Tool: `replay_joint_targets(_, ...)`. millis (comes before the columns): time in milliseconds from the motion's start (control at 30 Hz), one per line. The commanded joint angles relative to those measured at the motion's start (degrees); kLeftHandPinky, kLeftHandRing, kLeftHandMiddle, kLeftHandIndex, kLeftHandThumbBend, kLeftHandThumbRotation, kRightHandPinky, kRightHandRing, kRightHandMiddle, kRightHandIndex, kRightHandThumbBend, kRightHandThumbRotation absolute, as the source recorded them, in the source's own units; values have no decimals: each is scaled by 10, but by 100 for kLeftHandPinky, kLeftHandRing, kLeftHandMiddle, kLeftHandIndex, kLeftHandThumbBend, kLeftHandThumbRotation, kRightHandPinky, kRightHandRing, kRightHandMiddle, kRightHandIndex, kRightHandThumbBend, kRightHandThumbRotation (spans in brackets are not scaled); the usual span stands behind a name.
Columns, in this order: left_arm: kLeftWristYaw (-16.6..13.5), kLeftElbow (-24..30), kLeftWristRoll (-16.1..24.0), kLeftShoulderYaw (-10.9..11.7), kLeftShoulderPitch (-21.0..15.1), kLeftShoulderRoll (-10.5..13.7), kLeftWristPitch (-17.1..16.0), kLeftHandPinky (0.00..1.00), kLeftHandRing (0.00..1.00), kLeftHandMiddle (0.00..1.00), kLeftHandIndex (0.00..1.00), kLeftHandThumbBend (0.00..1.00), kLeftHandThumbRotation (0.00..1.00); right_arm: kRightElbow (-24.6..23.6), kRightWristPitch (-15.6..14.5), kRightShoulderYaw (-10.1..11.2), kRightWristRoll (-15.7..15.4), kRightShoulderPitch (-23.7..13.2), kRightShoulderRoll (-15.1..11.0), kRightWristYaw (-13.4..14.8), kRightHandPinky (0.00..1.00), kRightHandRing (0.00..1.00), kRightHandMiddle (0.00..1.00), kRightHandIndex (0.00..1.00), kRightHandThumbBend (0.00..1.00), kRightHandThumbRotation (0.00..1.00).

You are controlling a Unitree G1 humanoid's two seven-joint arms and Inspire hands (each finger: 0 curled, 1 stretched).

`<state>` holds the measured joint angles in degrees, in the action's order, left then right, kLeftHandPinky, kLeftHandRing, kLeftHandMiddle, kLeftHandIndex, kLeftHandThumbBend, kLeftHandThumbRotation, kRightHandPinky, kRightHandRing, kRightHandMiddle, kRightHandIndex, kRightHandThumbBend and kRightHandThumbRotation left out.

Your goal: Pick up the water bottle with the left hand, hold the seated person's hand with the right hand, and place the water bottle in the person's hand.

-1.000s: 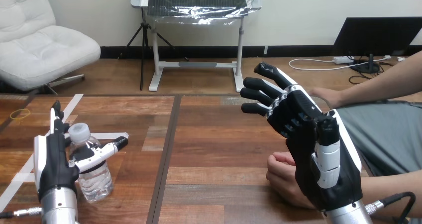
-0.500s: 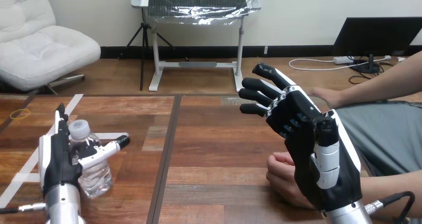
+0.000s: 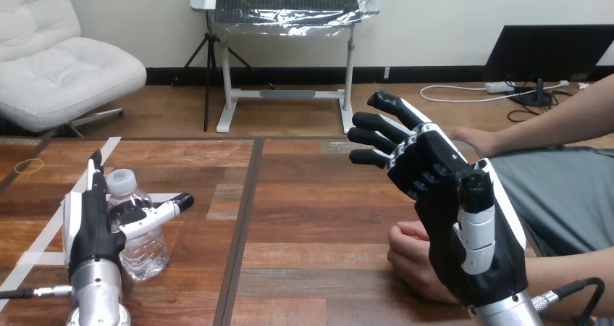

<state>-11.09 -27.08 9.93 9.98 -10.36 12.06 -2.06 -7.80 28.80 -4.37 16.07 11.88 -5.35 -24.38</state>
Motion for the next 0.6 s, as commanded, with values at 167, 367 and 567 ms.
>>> replay_joint_targets(167, -7, -23, 10, -19, -45, 9, 14, 86, 97, 99, 100, 93, 18, -26, 0, 4, 13, -19, -2, -2, 76, 82, 83, 87, 76, 100)
replay_joint_targets(367, -9, -31, 5, -18, -52, 5, 22, 84, 95, 98, 100, 94, 17, -26, 2, 4, 12, -18, -2, -2, 77, 82, 83, 87, 75, 100)
replay_joint_targets(567, -11, -41, 4, -20, -60, 5, 28, 84, 96, 99, 100, 94, 17, -27, 4, 4, 9, -18, -1, -1, 77, 82, 83, 87, 75, 100)
